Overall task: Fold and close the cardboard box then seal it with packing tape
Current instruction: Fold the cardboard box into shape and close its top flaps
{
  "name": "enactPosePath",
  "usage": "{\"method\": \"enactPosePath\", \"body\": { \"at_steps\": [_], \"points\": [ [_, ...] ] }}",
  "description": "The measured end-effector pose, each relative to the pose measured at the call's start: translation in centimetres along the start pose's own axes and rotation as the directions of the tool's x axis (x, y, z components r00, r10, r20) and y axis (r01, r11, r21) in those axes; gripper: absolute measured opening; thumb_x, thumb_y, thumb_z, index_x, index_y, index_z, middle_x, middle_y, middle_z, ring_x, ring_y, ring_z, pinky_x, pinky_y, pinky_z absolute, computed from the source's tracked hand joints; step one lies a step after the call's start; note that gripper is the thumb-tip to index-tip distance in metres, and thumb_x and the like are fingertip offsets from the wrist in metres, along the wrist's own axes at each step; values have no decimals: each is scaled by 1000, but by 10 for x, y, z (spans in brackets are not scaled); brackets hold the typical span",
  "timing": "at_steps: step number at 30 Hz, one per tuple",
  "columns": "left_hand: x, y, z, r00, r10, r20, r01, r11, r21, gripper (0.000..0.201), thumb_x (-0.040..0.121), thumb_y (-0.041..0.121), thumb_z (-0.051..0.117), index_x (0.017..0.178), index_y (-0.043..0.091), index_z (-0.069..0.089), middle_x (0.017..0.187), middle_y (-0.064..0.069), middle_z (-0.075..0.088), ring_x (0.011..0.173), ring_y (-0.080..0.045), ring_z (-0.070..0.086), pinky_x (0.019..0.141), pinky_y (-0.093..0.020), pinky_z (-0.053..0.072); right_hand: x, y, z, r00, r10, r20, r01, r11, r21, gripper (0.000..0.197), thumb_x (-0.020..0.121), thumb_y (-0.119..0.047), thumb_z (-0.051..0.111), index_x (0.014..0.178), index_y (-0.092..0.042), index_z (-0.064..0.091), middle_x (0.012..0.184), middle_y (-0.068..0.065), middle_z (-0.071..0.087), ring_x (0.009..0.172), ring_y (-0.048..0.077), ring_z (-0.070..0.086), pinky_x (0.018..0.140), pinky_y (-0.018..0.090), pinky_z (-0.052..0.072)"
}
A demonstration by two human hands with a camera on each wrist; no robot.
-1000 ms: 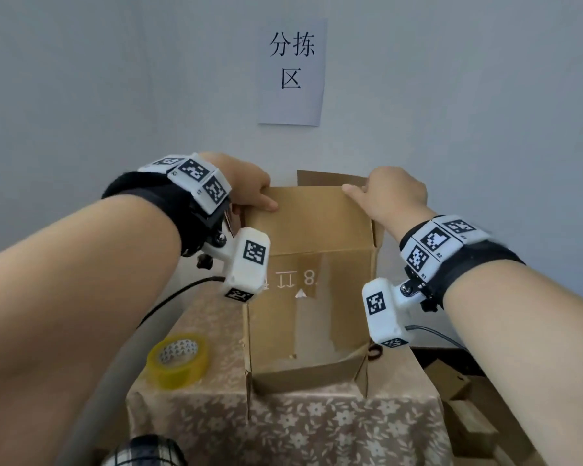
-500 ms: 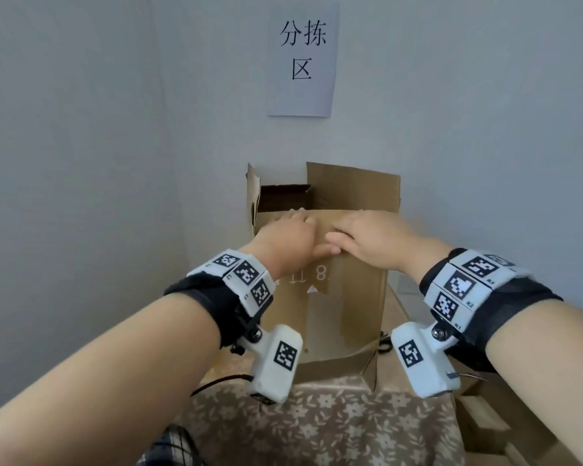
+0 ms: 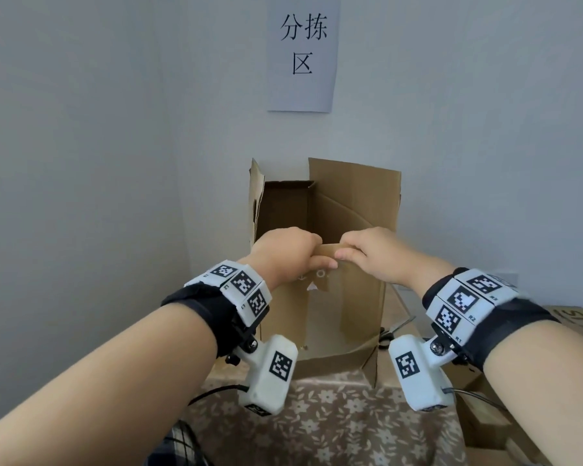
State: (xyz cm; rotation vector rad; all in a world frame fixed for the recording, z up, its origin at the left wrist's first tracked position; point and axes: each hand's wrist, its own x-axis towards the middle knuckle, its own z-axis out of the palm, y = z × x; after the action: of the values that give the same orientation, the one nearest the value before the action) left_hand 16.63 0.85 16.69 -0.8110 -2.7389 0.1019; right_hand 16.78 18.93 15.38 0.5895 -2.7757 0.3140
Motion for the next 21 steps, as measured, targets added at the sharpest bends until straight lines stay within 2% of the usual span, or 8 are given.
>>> {"method": "enactPosePath", "body": {
  "at_steps": [2, 4, 6, 8, 11, 15, 17, 21],
  "points": [
    [-4, 2, -4, 999, 30, -16, -28, 990, 139, 46, 91, 61, 35, 89, 17, 49, 73, 4, 52, 76, -19, 56, 58, -28, 36, 2, -1, -1, 1000, -18, 2, 18, 999, -38, 25, 98, -41, 42, 98, -24, 61, 91, -4, 64, 91, 19, 56, 82, 32, 38],
    [-6, -3, -12, 980, 142, -139, -94, 948, 302, 50, 95, 57, 30, 97, 14, 57, 89, 0, 61, 92, -23, 60, 79, -33, 42, 3, -3, -3, 998, -58, -14, 56, 995, -83, 31, 97, -42, 44, 121, -27, 57, 115, -6, 63, 109, 17, 54, 100, 36, 35],
    [-8, -13, -27, 885, 328, -331, -170, 888, 427, 46, 95, 42, 33, 87, 11, 66, 84, -4, 68, 89, -25, 64, 95, -38, 43, 2, -5, -4, 994, -82, -77, 74, 992, -102, 44, 95, -43, 49, 135, -26, 47, 132, -5, 55, 123, 17, 48, 106, 37, 30],
    [-10, -26, -48, 737, 419, -530, -171, 875, 454, 34, 87, 21, 36, 84, 10, 68, 79, -7, 69, 83, -28, 66, 95, -42, 45, 1, -8, -8, 984, -92, -154, 78, 992, -96, 53, 93, -45, 51, 141, -26, 40, 141, -5, 47, 131, 17, 40, 109, 36, 25],
    [-19, -49, -83, 826, 256, -502, -81, 936, 344, 42, 82, -2, 36, 115, 11, 58, 112, -11, 62, 106, -31, 56, 97, -40, 37, 2, -19, -16, 961, -92, -261, 76, 995, -71, 55, 93, -47, 50, 143, -26, 37, 146, -6, 41, 135, 16, 35, 111, 34, 19],
    [-16, -98, -89, 975, 133, -179, -54, 920, 388, 62, 88, -6, 43, 140, 26, 37, 150, 2, 33, 140, -22, 25, 115, -37, 17, 13, -43, -24, 946, -76, -315, 67, 997, -38, 54, 92, -55, 46, 138, -28, 41, 144, -8, 41, 135, 16, 32, 112, 37, 13],
    [-8, -109, -88, 996, 59, -62, -34, 939, 342, 52, 92, 15, 56, 139, 26, 37, 152, 2, 30, 144, -22, 18, 116, -38, 11, 21, -59, -23, 956, -47, -289, 44, 999, -18, 57, 88, -63, 44, 134, -30, 46, 142, -9, 43, 134, 15, 32, 114, 39, 10],
    [5, -107, -93, 990, 106, -94, -65, 929, 364, 32, 91, 36, 56, 118, 19, 51, 124, -1, 55, 126, -20, 45, 115, -38, 12, 27, -98, -15, 983, 32, -182, -3, 988, 157, 67, 85, -68, 45, 136, -26, 45, 133, -5, 54, 130, 18, 38, 115, 42, 15]
  ]
}}
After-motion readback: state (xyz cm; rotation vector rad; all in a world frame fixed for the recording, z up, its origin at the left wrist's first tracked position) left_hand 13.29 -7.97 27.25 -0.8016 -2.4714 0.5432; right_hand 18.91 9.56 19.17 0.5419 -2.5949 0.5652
